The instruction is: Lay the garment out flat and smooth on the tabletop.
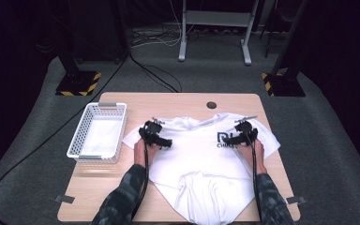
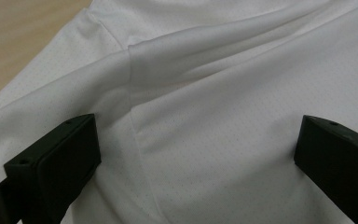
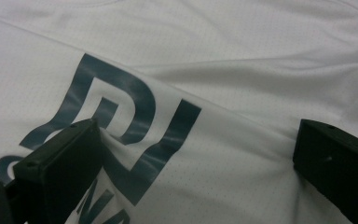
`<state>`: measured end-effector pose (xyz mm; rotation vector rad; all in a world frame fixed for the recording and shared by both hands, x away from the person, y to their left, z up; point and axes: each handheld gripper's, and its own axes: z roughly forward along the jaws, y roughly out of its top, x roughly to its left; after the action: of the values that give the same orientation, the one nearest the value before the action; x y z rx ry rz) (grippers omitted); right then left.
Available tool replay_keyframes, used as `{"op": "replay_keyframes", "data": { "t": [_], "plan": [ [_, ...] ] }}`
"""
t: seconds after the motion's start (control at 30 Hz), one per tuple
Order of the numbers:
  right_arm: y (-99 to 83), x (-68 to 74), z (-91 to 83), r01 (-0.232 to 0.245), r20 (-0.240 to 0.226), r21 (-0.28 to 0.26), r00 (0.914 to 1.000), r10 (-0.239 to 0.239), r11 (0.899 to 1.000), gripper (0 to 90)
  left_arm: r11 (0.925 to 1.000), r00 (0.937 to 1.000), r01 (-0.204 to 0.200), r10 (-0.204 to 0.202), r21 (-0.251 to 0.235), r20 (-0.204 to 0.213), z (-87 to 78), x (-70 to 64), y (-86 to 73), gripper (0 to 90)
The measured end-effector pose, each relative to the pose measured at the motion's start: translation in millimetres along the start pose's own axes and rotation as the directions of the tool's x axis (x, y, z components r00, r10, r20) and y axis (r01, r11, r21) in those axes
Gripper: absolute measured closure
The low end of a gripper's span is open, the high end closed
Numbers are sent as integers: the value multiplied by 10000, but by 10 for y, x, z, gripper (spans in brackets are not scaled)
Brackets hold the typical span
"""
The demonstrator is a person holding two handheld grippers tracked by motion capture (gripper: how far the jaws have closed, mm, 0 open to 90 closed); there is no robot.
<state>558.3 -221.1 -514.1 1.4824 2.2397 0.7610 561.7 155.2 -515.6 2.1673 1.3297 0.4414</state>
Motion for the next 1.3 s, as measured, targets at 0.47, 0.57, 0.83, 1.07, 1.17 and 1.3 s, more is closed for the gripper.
{"op": "replay_keyframes", "data": {
  "t": [0.47,0.57,0.83,1.07,1.17,1.3],
  "plan": [
    [459,-183,211,-761,208,-359,9968,769,9965,20,9995,9995,299,-298,-71,103,27,165,348,3],
    [281,-152,-2,-681,-195,-516,9976,671,9963,21,9988,9990,-156,175,-459,404,-251,-53,222,3],
    [-378,139,-602,-256,-773,-723,9968,200,9971,51,9871,9804,-1339,1448,-873,1338,-802,-699,-390,4],
    [-872,548,-862,-61,-1013,-1016,9948,-42,9948,132,9890,9788,-1346,1422,-606,1476,-761,-976,-859,12],
    [-983,705,-857,258,-802,-912,9962,-332,9955,225,9887,9814,-1412,1465,-507,1242,-683,-972,-948,12],
    [-1066,757,-813,413,-346,-953,9984,-448,9946,356,9862,9821,-1481,1554,-743,1061,-680,-980,-992,13]
  ]
}}
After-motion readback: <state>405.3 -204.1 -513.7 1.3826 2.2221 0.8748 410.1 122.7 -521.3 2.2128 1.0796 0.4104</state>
